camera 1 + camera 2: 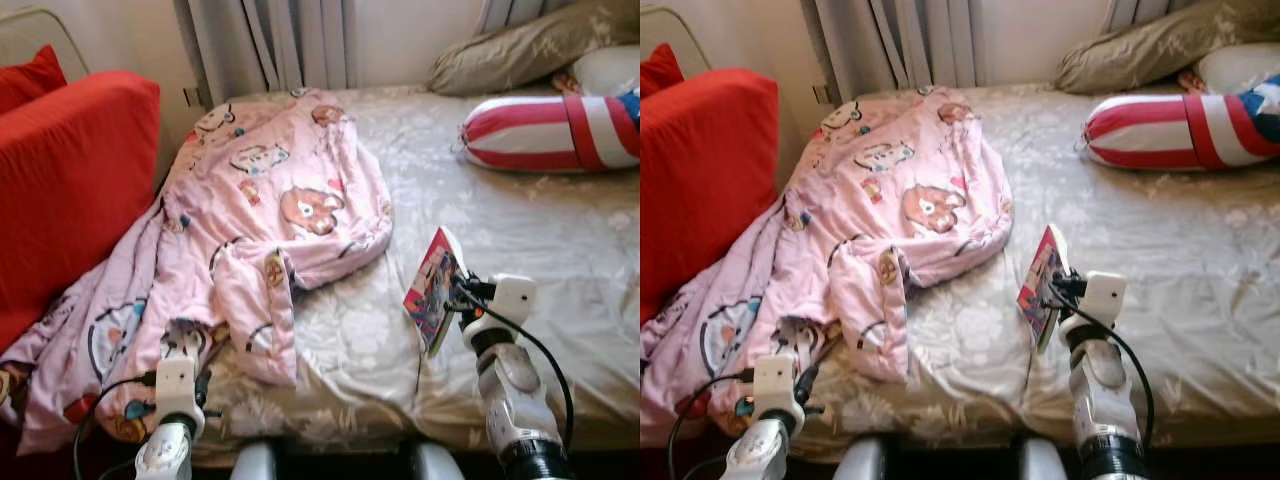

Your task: Clean up the room

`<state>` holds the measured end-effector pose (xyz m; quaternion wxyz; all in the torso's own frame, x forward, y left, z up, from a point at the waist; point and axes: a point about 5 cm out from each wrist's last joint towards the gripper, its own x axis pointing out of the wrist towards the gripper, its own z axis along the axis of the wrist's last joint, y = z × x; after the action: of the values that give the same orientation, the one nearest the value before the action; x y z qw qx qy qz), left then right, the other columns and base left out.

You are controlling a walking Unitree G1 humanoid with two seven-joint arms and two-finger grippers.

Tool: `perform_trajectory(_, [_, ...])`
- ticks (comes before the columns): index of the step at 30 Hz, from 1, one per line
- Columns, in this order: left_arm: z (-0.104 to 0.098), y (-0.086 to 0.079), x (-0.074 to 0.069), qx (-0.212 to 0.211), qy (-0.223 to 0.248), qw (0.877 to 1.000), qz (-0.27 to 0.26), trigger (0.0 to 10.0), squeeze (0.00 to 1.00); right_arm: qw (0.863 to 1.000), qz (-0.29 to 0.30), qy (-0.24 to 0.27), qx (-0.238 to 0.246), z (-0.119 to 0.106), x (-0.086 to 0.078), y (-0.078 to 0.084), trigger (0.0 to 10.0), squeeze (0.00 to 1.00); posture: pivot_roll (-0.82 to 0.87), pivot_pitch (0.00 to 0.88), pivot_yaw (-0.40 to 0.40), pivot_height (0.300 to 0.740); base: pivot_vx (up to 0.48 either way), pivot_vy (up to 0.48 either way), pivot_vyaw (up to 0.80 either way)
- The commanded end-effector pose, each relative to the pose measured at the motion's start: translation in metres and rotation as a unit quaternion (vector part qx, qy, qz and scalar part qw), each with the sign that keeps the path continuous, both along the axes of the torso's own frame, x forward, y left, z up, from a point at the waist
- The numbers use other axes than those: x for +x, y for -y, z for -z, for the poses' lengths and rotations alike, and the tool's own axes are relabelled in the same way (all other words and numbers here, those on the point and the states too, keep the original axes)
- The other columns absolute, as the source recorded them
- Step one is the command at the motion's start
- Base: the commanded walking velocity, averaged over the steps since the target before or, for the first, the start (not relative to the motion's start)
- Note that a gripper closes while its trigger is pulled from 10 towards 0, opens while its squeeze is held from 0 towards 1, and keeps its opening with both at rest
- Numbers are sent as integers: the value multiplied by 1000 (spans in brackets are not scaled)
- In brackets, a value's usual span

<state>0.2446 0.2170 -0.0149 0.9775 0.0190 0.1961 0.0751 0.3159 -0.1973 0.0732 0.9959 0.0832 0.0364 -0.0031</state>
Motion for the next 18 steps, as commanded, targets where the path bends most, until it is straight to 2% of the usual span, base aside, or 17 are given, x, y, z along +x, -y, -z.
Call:
perform_trajectory(1, [2,-5,-2,3,-4,1000,-12,10000,0,1000,-9,28,-3,-14,7,-4,10000,0,49,0,41,682,0,0,0])
perform_trajectory(10, [21,-4,-17,1,-51,999,-15,10000,0,999,-18,26,-8,-12,7,-7,10000,0,38,0,33,720,0,0,0])
perform_trajectory(18, [34,0,-27,4,-99,995,-5,10000,0,1000,3,23,-6,-10,6,-1,10000,0,37,0,33,720,0,0,0])
